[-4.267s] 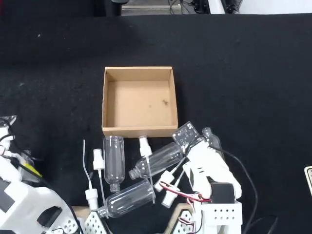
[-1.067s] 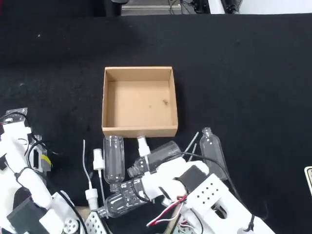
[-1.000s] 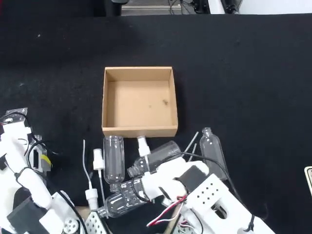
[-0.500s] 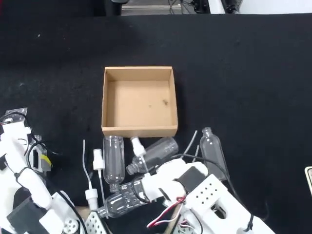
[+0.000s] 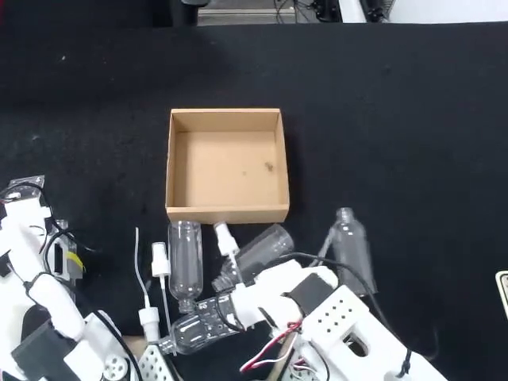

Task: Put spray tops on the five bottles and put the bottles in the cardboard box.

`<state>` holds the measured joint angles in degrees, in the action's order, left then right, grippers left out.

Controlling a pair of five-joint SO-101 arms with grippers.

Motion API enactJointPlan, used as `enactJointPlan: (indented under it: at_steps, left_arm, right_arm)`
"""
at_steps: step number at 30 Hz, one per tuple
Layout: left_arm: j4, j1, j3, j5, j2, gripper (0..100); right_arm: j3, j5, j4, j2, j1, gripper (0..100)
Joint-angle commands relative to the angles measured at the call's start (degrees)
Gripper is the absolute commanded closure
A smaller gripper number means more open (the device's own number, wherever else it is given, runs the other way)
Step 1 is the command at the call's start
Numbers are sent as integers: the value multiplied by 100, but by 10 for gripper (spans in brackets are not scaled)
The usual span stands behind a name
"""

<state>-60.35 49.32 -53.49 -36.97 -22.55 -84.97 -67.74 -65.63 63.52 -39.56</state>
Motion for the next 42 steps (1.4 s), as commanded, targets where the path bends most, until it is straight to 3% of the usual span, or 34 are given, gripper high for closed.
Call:
enactJointPlan:
  at_steps: [1,4,11,16,21,25,30,36,42]
  left_arm:
    - [18,-75,154,44,0,971]
    - [-132,-75,356,53,0,971]
    - [-1451,-171,1780,62,0,971]
    - [-1802,-936,2229,360,-255,970]
    - [-1785,-1921,2237,774,-1530,970]
    - [-1213,-2747,2141,1345,-2356,971]
    - [-387,-3943,2114,2171,-2479,971]
    - [686,-4971,2105,2989,-2470,971]
    - [1591,-5587,1930,3095,-2435,971]
  right_arm:
    - [418,53,-193,-57,123,982]
    - [1349,202,-598,-57,448,988]
    - [3618,1029,-1899,-92,563,988]
    - [4945,2690,-1574,-101,571,988]
    - [5895,4378,-844,-101,1081,987]
    - [6316,5327,-273,-101,1741,987]
    - [6554,6426,589,-101,2224,984]
    - [6519,6813,2233,-110,2338,985]
    - [6563,7042,3815,-479,2338,986]
